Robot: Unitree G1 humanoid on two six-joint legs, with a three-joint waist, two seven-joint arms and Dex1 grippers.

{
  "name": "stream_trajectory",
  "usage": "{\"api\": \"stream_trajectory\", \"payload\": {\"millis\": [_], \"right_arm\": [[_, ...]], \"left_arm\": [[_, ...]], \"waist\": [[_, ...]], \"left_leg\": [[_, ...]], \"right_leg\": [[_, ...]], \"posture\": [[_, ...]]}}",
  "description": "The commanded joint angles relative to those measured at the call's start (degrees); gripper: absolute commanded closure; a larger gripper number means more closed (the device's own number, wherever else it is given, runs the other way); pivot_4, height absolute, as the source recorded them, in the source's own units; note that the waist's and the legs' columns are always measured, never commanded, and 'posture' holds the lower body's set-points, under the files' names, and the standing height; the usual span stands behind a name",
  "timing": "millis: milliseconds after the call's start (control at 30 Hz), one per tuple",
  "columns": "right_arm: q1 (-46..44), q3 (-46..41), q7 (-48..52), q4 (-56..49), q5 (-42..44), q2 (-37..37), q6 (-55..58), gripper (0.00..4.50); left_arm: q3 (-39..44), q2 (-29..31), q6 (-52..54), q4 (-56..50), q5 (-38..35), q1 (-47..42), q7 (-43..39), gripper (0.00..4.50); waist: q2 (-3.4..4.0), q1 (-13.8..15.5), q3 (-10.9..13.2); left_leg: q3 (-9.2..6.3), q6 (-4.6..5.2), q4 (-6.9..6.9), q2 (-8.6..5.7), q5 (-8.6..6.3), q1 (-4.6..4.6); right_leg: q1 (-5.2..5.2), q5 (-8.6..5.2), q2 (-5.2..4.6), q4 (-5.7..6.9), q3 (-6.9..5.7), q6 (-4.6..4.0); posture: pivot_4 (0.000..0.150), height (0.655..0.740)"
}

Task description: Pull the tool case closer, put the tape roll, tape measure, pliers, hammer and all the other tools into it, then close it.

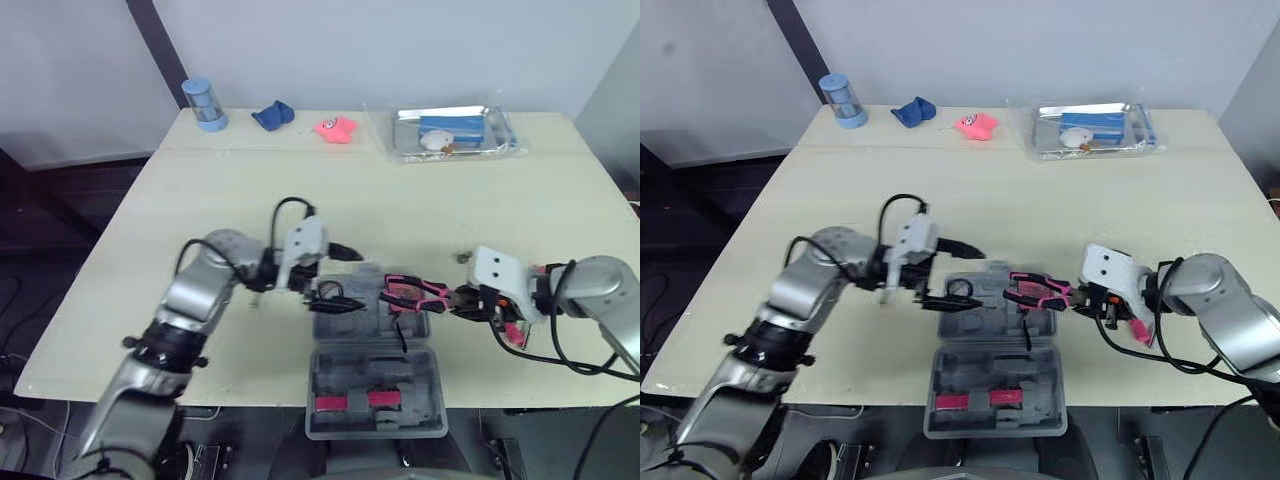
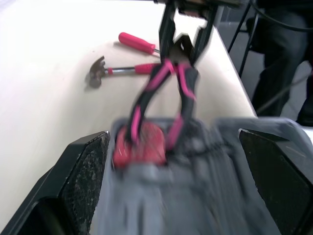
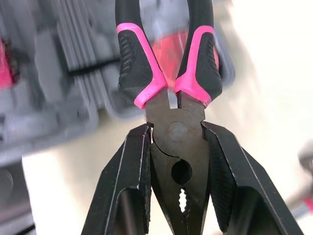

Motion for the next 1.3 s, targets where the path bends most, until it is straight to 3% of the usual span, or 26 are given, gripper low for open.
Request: {"api": "stream_trajectory", "payload": {"millis": [33,267,500,767,1300], "right_arm": [[-3.48,0.62,0.89,-2.62,-0.38,-1.01,-0.52,3.51],[-11.79,10.64,2.57,-4.41,-4.04,0.35,2.94,3.51],[-21.33,23.93,2.08,-3.44,-9.6,6.51,9.23,3.51],[-27.84,34.75,-0.18,1.39,-16.59,12.25,13.48,3.51],[-30.14,41.15,-2.34,7.56,-21.93,20.9,11.46,3.51]], "left_arm": [[7.2,3.44,-2.77,-5.43,-6.82,5.53,-5.05,0.04],[16.14,11.19,-7.34,-6.31,-9.04,17.81,-10.13,0.04],[21.67,14.7,-10.8,-3.34,-9.46,22.98,-12.01,0.04],[22.99,16.75,-10.73,-1.05,-10.27,22.23,-11.7,0.04],[22.4,17.74,-7.85,-1.99,-10.58,19.96,-10.41,0.04]], "waist": [[0.02,-0.01,0.01],[0.06,-0.01,0.1],[0.08,0.18,0.12],[0.08,0.07,0.12],[0.08,-0.27,0.12]], "left_leg": [[0.02,0.0,0.0,0.0,0.0,0.0],[0.03,0.01,0.0,0.0,-0.01,-0.02],[0.02,0.01,-0.05,0.04,-0.01,-0.07],[0.02,-0.02,0.07,0.01,0.01,-0.69],[0.02,-0.04,0.1,0.01,0.03,-0.65]], "right_leg": [[0.0,0.0,-0.01,0.0,0.01,0.0],[0.0,0.0,-0.03,-0.04,-0.01,0.0],[-0.15,0.0,-0.01,0.01,-0.02,-0.02],[-0.84,0.01,-0.01,0.22,0.0,-0.03],[-0.93,-0.01,0.01,0.55,-0.01,-0.06]], "posture": [[0.15,0.74],[0.15,0.74],[0.15,0.74],[0.15,0.74],[0.15,0.74]]}}
